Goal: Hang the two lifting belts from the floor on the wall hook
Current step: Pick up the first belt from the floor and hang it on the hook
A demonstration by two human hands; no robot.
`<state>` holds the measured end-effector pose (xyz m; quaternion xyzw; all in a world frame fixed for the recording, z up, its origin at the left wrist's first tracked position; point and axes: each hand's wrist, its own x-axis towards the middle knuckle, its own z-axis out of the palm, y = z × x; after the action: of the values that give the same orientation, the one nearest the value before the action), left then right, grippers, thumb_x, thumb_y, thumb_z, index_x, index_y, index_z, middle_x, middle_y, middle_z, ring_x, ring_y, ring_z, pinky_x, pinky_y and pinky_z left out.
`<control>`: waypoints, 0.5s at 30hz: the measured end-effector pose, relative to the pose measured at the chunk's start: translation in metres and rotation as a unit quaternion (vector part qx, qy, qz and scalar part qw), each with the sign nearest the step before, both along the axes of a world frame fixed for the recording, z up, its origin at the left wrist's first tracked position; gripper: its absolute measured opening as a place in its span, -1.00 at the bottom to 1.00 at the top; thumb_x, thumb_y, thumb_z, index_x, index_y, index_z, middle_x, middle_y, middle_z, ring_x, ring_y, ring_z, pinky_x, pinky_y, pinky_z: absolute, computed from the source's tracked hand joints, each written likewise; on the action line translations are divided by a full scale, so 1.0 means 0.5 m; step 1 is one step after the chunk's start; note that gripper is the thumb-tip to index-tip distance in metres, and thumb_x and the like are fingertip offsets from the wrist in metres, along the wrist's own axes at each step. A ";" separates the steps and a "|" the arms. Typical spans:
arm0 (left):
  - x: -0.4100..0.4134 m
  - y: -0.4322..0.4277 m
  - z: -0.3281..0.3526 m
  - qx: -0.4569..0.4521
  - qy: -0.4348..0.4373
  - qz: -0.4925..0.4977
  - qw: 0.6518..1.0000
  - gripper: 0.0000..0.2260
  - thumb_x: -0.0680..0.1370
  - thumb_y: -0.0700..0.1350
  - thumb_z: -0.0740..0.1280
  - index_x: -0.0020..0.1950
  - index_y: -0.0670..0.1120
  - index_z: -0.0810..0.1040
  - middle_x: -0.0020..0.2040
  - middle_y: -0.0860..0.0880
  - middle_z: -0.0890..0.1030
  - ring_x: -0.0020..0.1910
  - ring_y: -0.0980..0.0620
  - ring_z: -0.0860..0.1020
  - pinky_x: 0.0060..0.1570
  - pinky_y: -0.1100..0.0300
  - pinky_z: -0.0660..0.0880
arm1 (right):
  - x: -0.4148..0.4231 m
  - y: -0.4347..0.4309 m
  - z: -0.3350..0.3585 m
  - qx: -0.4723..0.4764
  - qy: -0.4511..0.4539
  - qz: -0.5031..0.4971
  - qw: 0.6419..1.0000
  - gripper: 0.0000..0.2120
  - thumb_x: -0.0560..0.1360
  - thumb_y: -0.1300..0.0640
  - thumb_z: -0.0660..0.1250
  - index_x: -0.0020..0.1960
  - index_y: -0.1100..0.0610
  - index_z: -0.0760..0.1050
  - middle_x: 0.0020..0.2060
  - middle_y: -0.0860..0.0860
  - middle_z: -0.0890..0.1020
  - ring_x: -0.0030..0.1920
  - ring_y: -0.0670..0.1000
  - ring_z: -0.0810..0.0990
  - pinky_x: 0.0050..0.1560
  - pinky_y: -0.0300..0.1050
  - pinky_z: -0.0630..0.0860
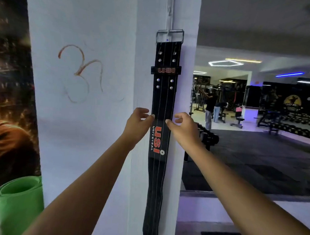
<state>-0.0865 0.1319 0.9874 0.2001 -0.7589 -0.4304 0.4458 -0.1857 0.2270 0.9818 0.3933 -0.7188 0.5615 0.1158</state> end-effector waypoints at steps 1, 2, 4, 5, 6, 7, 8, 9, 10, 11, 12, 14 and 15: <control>0.016 0.014 -0.019 0.009 -0.007 0.007 1.000 -0.64 0.58 -0.02 0.23 0.35 -0.10 0.36 0.30 -0.09 0.49 0.06 0.06 0.43 0.02 0.19 0.34 | 0.014 0.013 -0.017 0.008 -0.009 0.013 1.000 -0.65 0.50 0.07 0.31 0.24 0.19 0.42 0.13 0.11 0.55 -0.11 -0.07 0.44 -0.40 -0.51 0.27; 0.032 0.028 -0.039 0.020 -0.012 0.015 1.000 -0.63 0.58 -0.02 0.24 0.35 -0.10 0.36 0.29 -0.09 0.50 0.06 0.06 0.43 0.03 0.19 0.34 | 0.027 0.027 -0.036 0.013 -0.025 0.030 0.999 -0.67 0.50 0.10 0.31 0.22 0.20 0.43 0.06 0.09 0.54 -0.18 -0.08 0.46 -0.47 -0.56 0.28; 0.066 0.055 -0.084 0.044 -0.020 0.032 0.998 -0.63 0.58 -0.02 0.24 0.35 -0.10 0.37 0.28 -0.08 0.50 0.07 0.05 0.43 0.03 0.18 0.34 | 0.050 0.050 -0.074 0.017 -0.050 0.059 0.997 -0.69 0.50 0.13 0.32 0.19 0.22 0.44 -0.06 0.02 0.49 -0.20 -0.11 0.51 -0.50 -0.58 0.31; 0.084 0.069 -0.111 0.055 -0.025 0.043 0.997 -0.64 0.57 -0.02 0.25 0.34 -0.10 0.38 0.27 -0.07 0.51 0.07 0.05 0.44 0.02 0.19 0.34 | 0.059 0.061 -0.096 0.025 -0.051 0.064 0.996 -0.69 0.48 0.12 0.34 0.18 0.21 0.45 -0.08 0.00 0.49 -0.13 -0.07 0.54 -0.45 -0.56 0.32; 0.103 0.085 -0.137 0.067 -0.032 0.054 0.996 -0.64 0.57 -0.02 0.25 0.34 -0.10 0.39 0.24 -0.06 0.51 0.07 0.05 0.44 0.01 0.19 0.34 | 0.069 0.071 -0.117 0.038 -0.058 0.070 0.995 -0.68 0.47 0.10 0.35 0.18 0.20 0.46 -0.08 -0.01 0.50 -0.07 -0.03 0.54 -0.40 -0.54 0.32; 0.122 0.101 -0.162 0.081 -0.039 0.064 0.994 -0.64 0.57 -0.03 0.25 0.33 -0.10 0.39 0.21 -0.05 0.51 0.08 0.05 0.45 0.00 0.21 0.34 | 0.080 0.080 -0.138 0.051 -0.070 0.079 0.993 -0.68 0.47 0.08 0.36 0.17 0.18 0.46 -0.07 -0.01 0.52 -0.06 -0.02 0.52 -0.39 -0.55 0.32; 0.139 0.114 -0.188 0.102 -0.042 0.073 0.991 -0.65 0.57 -0.03 0.26 0.33 -0.10 0.40 0.18 -0.03 0.51 0.08 0.05 0.45 -0.02 0.22 0.35 | 0.090 0.087 -0.162 0.067 -0.085 0.094 0.990 -0.68 0.46 0.07 0.36 0.17 0.17 0.46 -0.05 0.01 0.53 -0.07 -0.03 0.51 -0.42 -0.58 0.32; 0.154 0.125 -0.216 0.126 -0.042 0.081 0.988 -0.65 0.56 -0.03 0.26 0.32 -0.10 0.40 0.14 -0.01 0.50 0.08 0.04 0.46 -0.03 0.23 0.35 | 0.101 0.093 -0.186 0.083 -0.096 0.111 0.986 -0.68 0.46 0.07 0.35 0.17 0.16 0.47 -0.03 0.03 0.55 -0.08 -0.03 0.50 -0.43 -0.58 0.32; 0.172 0.138 -0.246 0.143 -0.042 0.092 0.985 -0.65 0.56 -0.03 0.26 0.32 -0.10 0.41 0.11 0.00 0.50 0.08 0.03 0.47 -0.03 0.22 0.35 | 0.115 0.098 -0.214 0.104 -0.102 0.124 0.982 -0.67 0.46 0.06 0.35 0.18 0.15 0.47 0.00 0.05 0.56 -0.08 -0.03 0.50 -0.43 -0.54 0.33; 0.195 0.155 -0.278 0.156 -0.046 0.107 0.981 -0.66 0.56 -0.04 0.27 0.30 -0.10 0.42 0.09 0.00 0.50 0.07 0.02 0.47 -0.02 0.22 0.35 | 0.131 0.105 -0.246 0.125 -0.107 0.136 0.977 -0.66 0.46 0.05 0.35 0.19 0.15 0.46 0.03 0.07 0.57 -0.07 -0.02 0.50 -0.39 -0.46 0.35; 0.223 0.173 -0.316 0.173 -0.056 0.122 0.976 -0.67 0.56 -0.04 0.28 0.29 -0.10 0.43 0.08 -0.01 0.50 0.05 0.02 0.47 -0.02 0.22 0.35 | 0.151 0.114 -0.280 0.146 -0.118 0.152 0.970 -0.66 0.46 0.04 0.35 0.19 0.14 0.46 0.05 0.08 0.57 -0.06 -0.02 0.50 -0.34 -0.39 0.35; 0.275 0.194 -0.392 0.211 -0.071 0.157 0.962 -0.68 0.55 -0.05 0.29 0.27 -0.11 0.45 0.05 -0.01 0.51 0.01 0.04 0.46 -0.07 0.26 0.36 | 0.198 0.120 -0.355 0.199 -0.133 0.196 0.951 -0.67 0.46 0.03 0.36 0.17 0.14 0.47 0.06 0.09 0.58 -0.06 -0.01 0.51 -0.28 -0.31 0.36; 0.320 0.202 -0.446 0.243 -0.085 0.189 0.948 -0.69 0.55 -0.06 0.29 0.27 -0.12 0.46 0.03 -0.01 0.51 0.00 0.05 0.46 -0.12 0.27 0.36 | 0.242 0.115 -0.410 0.244 -0.142 0.214 0.935 -0.67 0.45 0.03 0.36 0.16 0.14 0.47 0.05 0.09 0.59 -0.06 0.00 0.52 -0.25 -0.26 0.39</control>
<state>0.0735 0.2329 0.7642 0.4781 -0.6142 -0.4912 0.3911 -0.0645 0.2846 0.7767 0.4702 -0.7413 0.4304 -0.2102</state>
